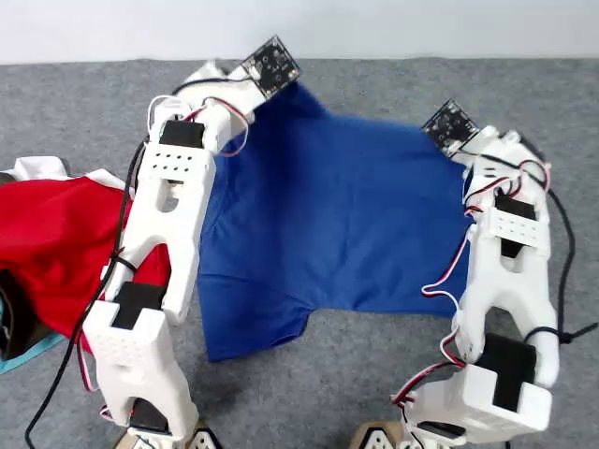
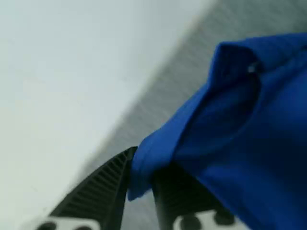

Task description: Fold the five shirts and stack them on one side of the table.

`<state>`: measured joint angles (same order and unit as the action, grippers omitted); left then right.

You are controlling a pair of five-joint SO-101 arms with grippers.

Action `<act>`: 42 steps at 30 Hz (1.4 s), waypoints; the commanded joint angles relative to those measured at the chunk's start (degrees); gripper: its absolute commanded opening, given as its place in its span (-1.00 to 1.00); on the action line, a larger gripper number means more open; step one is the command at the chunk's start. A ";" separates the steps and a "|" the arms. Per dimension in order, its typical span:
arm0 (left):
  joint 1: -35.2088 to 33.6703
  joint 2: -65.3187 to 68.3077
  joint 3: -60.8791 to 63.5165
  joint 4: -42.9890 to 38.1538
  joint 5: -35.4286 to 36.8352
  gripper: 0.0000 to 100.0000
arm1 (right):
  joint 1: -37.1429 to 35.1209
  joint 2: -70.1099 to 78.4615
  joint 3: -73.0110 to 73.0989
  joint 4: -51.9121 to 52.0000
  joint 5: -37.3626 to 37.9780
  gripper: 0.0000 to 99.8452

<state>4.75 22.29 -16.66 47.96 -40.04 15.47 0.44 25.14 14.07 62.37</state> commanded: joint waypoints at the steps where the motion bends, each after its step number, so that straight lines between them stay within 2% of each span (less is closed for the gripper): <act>1: 0.70 -5.98 -2.59 11.78 -0.18 -0.97 | -0.04 -5.14 -0.44 8.66 0.53 -0.98; 11: 1.05 -8.62 -2.59 39.03 -0.18 -0.97 | 0.04 -11.38 -0.44 33.27 0.53 -0.98; 19: 0.97 -8.44 -2.51 52.48 -0.09 -0.97 | -0.13 -12.00 -0.44 45.49 0.35 -0.97; 23: 0.70 -10.29 2.59 52.66 0.18 -0.97 | 0.13 -12.00 -0.35 49.19 0.53 -0.97; 33: 0.62 -22.86 25.19 52.40 -2.81 -0.97 | 1.01 -11.74 -0.35 54.29 2.11 -0.97; 36: 1.05 -25.05 28.97 52.04 -2.81 -0.97 | 2.24 -11.74 -0.35 55.96 4.75 -0.97; 42: 2.11 -25.93 35.12 50.81 -2.81 -0.97 | 3.47 -11.74 -0.35 56.48 5.01 -0.97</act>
<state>5.54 -0.40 16.84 98.77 -42.33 17.76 -8.53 25.14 69.98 66.68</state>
